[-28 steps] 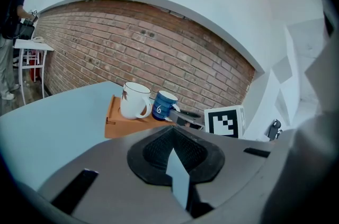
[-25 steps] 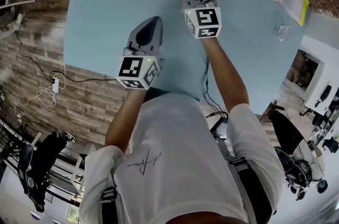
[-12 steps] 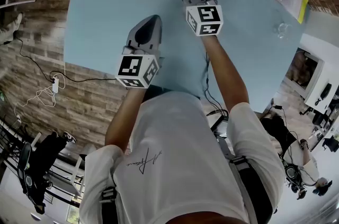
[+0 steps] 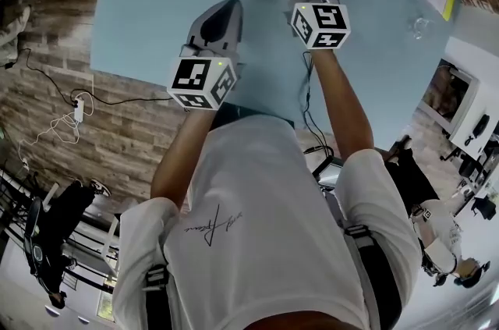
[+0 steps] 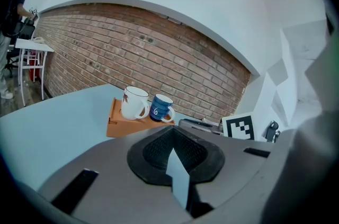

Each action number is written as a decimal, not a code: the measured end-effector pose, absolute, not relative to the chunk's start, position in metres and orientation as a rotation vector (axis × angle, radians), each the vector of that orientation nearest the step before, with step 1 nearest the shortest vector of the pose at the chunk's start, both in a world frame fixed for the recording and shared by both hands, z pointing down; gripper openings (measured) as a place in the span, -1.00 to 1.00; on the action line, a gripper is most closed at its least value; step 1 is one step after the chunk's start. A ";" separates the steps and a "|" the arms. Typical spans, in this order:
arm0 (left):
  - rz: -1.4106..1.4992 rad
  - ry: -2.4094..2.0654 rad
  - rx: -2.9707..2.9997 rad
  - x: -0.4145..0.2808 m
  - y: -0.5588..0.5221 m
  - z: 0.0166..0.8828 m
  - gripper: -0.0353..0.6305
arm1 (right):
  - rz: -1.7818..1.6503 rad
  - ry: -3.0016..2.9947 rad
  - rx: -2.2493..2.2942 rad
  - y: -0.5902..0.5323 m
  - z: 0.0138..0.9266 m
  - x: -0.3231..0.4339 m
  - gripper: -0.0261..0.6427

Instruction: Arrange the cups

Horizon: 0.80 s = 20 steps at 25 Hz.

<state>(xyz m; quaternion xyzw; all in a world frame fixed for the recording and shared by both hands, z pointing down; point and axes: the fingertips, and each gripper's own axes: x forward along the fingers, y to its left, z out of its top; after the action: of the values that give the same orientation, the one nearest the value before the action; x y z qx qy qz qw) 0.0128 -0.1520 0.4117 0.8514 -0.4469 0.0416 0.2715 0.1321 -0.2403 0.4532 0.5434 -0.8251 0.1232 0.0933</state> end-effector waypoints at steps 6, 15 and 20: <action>0.103 -1.197 2.294 0.006 -0.134 0.409 -0.87 | 0.419 -2.464 1.619 -0.200 0.439 0.137 -0.61; 0.056 -1.166 2.360 0.011 -0.112 0.379 -0.87 | 0.404 -2.531 1.556 -0.151 0.399 0.130 -0.81; 0.051 -1.146 2.381 0.008 -0.089 0.371 -0.87 | 0.394 -2.620 1.476 -0.111 0.366 0.103 -0.83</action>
<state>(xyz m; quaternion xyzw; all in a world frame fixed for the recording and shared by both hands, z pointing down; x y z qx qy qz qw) 0.0085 -0.0888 0.3710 0.8731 -0.4201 0.0187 0.2466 0.1026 -0.1110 0.3661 0.4860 -0.8626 0.1296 0.0544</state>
